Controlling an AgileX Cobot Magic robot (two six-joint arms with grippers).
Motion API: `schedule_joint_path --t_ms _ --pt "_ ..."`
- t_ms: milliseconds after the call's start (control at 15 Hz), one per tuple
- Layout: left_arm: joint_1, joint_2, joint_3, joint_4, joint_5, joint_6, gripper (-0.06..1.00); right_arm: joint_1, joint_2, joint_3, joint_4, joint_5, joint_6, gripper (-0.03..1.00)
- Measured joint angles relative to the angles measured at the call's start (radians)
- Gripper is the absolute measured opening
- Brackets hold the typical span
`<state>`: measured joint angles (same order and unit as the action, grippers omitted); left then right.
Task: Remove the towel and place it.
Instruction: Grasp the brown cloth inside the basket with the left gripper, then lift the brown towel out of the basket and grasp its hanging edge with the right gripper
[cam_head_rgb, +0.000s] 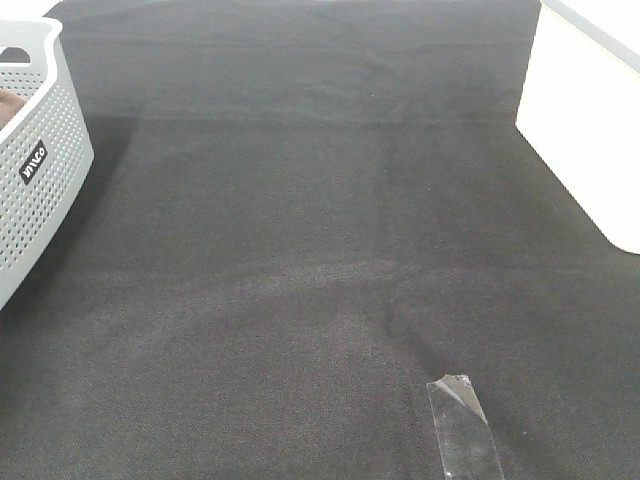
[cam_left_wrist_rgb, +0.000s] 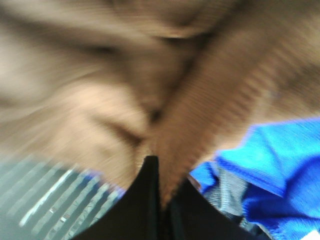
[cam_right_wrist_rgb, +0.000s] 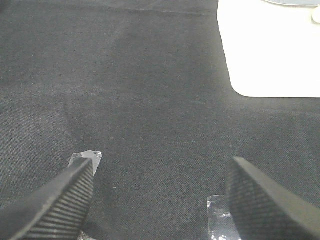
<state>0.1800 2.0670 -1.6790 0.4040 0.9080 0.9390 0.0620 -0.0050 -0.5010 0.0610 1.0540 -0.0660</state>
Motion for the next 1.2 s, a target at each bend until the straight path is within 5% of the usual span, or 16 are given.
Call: schedule_joint_path --t_ms 267,600,1000,1200 --pt "0.000 -0.123 0.000 -0.062 -0.015 -0.088 0.00 0.000 0.000 0.000 0.000 0.000 0.000 0.68" --pt "-0.002 -0.323 0.000 -0.333 -0.011 -0.091 0.00 0.000 0.000 0.000 0.000 0.000 0.000 0.68" --pt "-0.143 -0.513 0.000 -0.370 -0.108 -0.091 0.00 0.000 0.025 -0.001 0.023 -0.003 -0.011 0.68" --pt "-0.271 -0.583 0.000 -0.366 -0.204 -0.091 0.00 0.000 0.151 -0.022 0.138 -0.107 -0.177 0.68"
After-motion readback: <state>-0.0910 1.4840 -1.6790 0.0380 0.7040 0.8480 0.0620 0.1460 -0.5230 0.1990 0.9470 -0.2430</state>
